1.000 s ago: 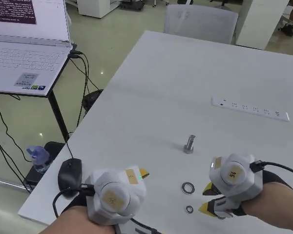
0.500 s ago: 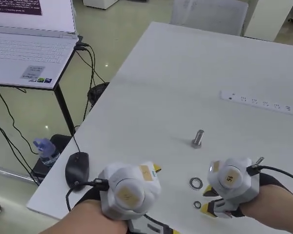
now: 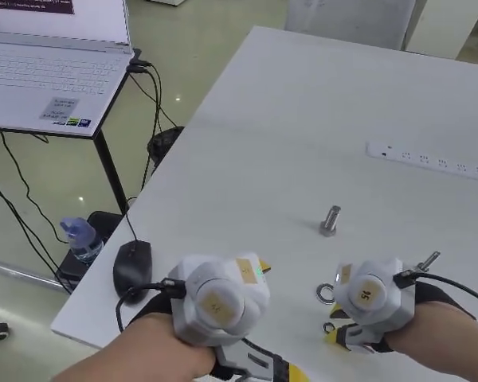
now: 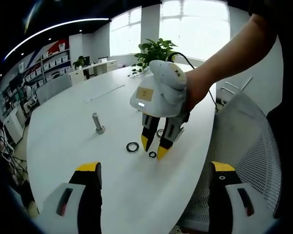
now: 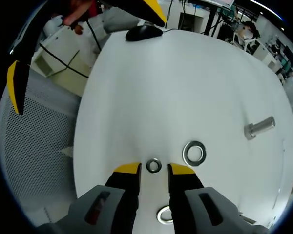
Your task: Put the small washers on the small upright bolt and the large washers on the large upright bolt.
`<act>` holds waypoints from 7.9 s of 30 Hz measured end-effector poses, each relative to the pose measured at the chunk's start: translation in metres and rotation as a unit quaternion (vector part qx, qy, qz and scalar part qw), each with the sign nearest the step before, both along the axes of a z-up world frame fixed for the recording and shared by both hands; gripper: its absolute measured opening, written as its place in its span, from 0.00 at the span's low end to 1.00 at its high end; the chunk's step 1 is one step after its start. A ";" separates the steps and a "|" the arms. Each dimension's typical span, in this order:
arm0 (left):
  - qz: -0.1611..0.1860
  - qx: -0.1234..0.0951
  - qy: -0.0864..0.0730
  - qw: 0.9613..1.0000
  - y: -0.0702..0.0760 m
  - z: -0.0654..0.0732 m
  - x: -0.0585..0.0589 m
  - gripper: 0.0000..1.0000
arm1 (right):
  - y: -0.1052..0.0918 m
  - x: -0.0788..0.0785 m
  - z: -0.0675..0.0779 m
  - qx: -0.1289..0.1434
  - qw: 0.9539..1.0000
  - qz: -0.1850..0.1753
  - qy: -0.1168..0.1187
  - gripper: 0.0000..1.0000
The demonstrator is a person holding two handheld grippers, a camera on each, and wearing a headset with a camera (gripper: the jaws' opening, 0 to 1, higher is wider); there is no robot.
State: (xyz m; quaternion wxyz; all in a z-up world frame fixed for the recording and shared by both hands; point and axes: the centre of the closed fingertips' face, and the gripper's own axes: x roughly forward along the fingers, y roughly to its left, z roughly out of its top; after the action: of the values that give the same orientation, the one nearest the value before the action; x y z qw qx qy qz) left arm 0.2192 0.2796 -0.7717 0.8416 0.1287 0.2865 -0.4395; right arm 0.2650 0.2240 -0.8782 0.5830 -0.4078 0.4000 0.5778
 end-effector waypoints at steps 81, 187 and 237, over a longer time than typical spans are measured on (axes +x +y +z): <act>0.078 0.005 0.009 0.997 0.008 -0.002 0.018 0.88 | -0.140 0.064 0.042 -0.050 0.992 -0.112 0.006 0.12; 0.063 0.015 0.037 0.997 0.001 -0.017 0.023 0.81 | -0.140 0.154 0.019 -0.099 0.991 -0.093 -0.012 0.13; 0.071 -0.010 0.016 0.997 -0.003 0.008 0.015 0.85 | -0.101 0.104 0.066 -0.016 0.998 -0.061 -0.020 0.34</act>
State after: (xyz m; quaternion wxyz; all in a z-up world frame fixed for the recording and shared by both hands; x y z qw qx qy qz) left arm 0.2342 0.2761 -0.7636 0.8670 0.0929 0.3041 -0.3836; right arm 0.3693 0.1230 -0.8120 0.6189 -0.4033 0.4212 0.5263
